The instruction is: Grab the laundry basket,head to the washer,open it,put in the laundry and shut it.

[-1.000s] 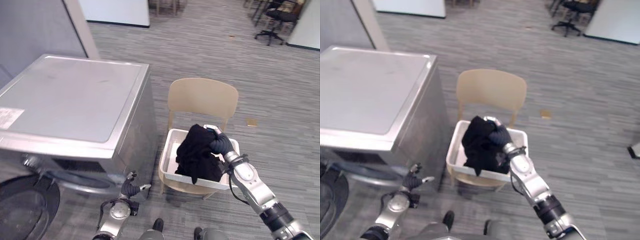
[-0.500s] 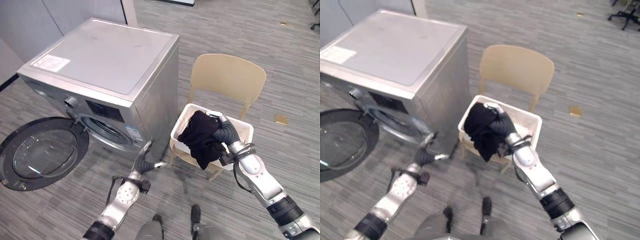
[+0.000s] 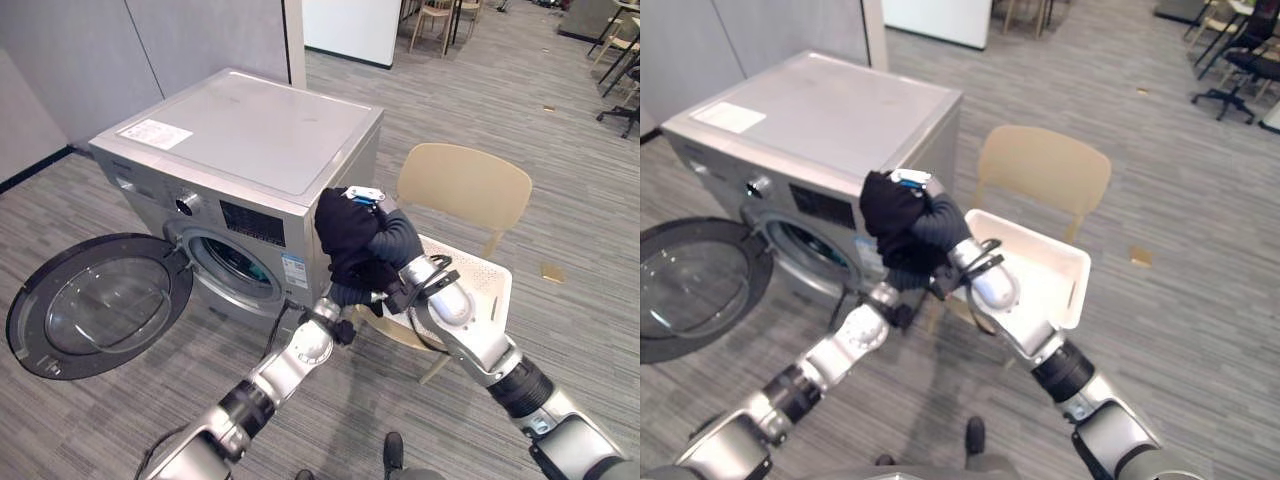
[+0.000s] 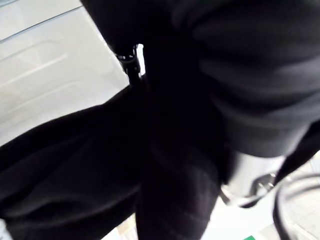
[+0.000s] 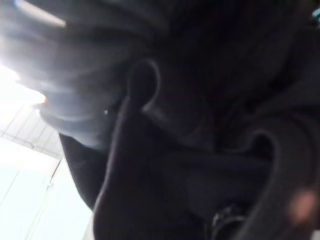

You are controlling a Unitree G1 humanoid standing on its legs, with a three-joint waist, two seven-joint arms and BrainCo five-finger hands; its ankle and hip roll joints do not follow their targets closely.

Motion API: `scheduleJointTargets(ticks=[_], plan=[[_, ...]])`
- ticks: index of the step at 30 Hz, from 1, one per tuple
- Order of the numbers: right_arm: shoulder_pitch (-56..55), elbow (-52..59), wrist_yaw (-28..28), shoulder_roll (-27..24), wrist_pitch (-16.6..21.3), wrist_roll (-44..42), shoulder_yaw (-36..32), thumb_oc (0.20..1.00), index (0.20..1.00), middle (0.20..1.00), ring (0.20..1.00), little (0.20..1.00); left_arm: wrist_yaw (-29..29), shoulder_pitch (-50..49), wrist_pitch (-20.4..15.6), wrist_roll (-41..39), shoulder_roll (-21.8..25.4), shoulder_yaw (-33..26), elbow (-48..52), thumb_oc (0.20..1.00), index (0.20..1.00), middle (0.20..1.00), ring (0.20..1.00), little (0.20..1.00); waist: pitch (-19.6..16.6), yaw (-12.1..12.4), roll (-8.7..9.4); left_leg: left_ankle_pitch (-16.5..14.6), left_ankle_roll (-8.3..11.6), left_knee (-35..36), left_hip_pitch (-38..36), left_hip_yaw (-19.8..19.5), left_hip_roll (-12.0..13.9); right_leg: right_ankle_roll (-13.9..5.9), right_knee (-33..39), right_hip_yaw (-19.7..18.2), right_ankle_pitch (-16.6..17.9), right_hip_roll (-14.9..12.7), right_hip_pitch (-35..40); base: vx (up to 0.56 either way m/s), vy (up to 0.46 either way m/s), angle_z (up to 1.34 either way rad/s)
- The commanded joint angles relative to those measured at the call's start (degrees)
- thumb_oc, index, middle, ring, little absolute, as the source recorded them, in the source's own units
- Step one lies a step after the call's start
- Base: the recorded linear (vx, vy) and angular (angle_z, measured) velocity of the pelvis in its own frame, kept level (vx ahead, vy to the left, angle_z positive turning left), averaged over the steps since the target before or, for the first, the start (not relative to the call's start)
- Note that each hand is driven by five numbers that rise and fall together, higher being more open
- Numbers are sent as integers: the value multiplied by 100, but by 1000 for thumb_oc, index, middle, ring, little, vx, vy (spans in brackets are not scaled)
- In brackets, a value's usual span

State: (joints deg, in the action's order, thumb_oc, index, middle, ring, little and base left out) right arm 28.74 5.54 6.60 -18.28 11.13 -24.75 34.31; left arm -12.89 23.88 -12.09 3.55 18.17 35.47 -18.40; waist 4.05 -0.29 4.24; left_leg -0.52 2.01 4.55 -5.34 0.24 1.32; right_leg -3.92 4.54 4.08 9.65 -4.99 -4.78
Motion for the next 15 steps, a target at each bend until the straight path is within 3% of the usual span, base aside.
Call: scheduleJointTargets(ticks=[1,6,7,8,15], plan=[[278,377,-129,252,543,-485,-226,200,200,200,200,200,-176,186,-130,292,-119,78,-229,200,200,200,200,200,-262,25,74,-98,13,45,316,38,-53,-200,-41,-89,-1068,261,648,20,9,-5],[-256,671,-299,74,556,-636,-399,200,200,200,200,200,-197,-175,-150,184,96,-284,43,200,200,200,200,200,-309,-3,18,-117,12,45,251,66,-51,-215,14,-108,-1044,239,719,33,5,-4],[-406,737,-317,-35,553,-582,-475,423,423,423,423,423,-170,-283,-163,126,163,-383,159,200,200,200,200,200,-315,-8,6,-123,12,45,233,72,-49,-221,19,-106,-1042,236,728,36,-21,-2],[-774,927,-415,-386,468,-225,-692,1000,1000,1000,1000,1000,-58,-666,-252,-202,336,-690,563,200,200,200,200,200,-331,-23,-16,-134,8,45,216,76,-48,-232,42,-115,-1048,234,756,0,0,0],[-1635,1181,-436,-1095,428,876,-1405,1000,1000,1000,1000,1000,132,-1374,-403,-337,827,-1368,1377,200,200,200,200,200,-380,-69,-64,-144,0,45,188,95,-33,-252,46,-144,-1056,246,770,-1,-17,-3]])
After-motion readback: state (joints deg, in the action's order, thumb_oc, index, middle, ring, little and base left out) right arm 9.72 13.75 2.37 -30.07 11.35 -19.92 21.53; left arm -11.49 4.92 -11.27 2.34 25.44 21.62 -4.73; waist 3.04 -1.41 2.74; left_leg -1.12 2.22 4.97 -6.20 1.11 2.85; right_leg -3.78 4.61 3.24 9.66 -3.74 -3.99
